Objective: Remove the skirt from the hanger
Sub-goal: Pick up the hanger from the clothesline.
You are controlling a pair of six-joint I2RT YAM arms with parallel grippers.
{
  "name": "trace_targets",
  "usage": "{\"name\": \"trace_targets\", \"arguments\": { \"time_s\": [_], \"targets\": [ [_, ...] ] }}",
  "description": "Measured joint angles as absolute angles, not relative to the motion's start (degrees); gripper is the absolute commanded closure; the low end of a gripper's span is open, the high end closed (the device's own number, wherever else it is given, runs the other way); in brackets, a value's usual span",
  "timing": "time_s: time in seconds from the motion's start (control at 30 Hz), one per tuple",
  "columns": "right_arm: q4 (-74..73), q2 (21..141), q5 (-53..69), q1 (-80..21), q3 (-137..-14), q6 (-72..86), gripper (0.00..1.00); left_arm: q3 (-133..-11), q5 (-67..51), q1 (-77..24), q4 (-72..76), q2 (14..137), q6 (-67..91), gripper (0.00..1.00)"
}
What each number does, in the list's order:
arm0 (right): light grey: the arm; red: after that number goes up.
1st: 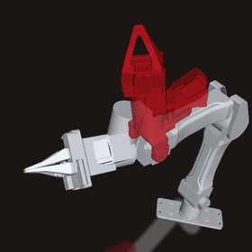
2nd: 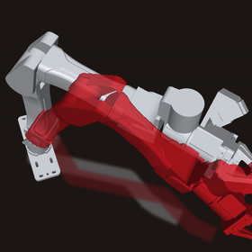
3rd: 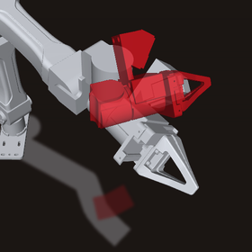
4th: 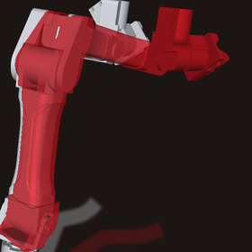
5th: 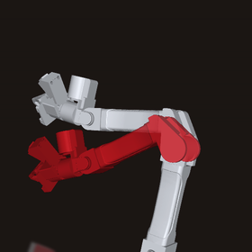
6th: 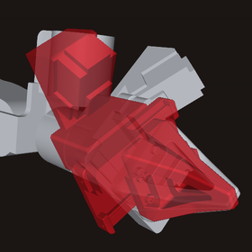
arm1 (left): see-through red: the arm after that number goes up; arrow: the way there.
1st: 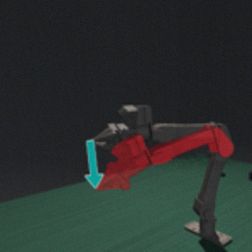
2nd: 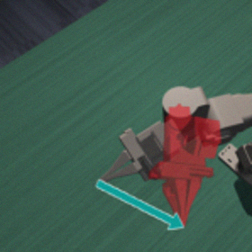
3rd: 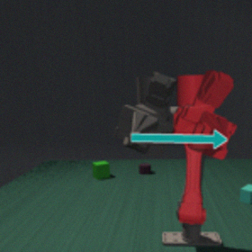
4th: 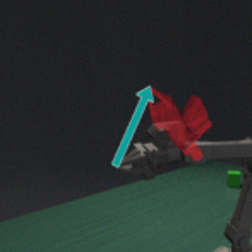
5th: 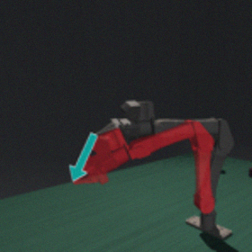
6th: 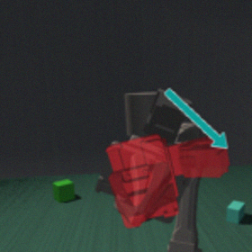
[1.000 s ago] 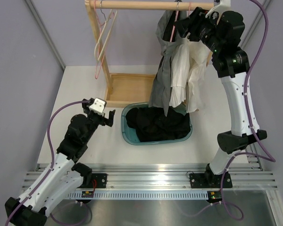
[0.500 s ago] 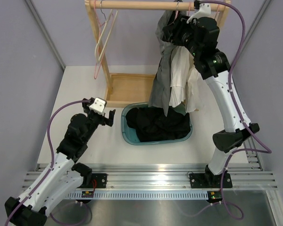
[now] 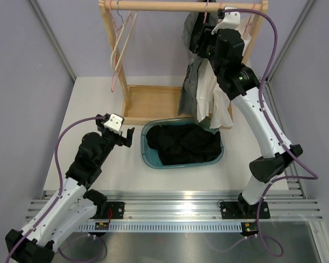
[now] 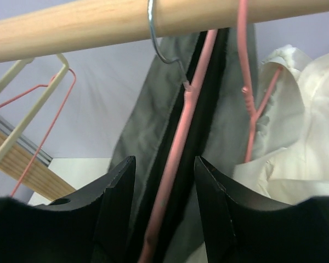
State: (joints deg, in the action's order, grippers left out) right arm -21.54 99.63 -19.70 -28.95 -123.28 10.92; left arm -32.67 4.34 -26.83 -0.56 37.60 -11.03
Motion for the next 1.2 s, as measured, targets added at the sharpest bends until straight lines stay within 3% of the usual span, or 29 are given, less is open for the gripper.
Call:
{"name": "trace_targets", "arguments": {
  "time_s": [0.53, 0.83, 1.1, 1.2],
  "targets": [
    [-20.8, 97.2, -21.7, -28.9, -120.7, 8.7, 0.45, -32.7, 4.3, -27.2, -0.6, 37.5, -11.0, 0.01],
    [-20.9, 101.1, -21.5, -27.4, -121.9, 9.9, 0.53, -32.7, 4.3, -27.4, -0.6, 37.2, -11.0, 0.01],
    [-21.8, 104.6, -19.1, -24.3, -123.7, 12.3, 0.65, -32.7, 4.3, -27.5, -0.6, 37.1, -11.0, 0.01],
    [-22.0, 105.1, -18.5, -24.2, -124.4, 12.2, 0.78, -32.7, 4.3, -27.5, -0.6, 37.1, -11.0, 0.01]
  ]
}}
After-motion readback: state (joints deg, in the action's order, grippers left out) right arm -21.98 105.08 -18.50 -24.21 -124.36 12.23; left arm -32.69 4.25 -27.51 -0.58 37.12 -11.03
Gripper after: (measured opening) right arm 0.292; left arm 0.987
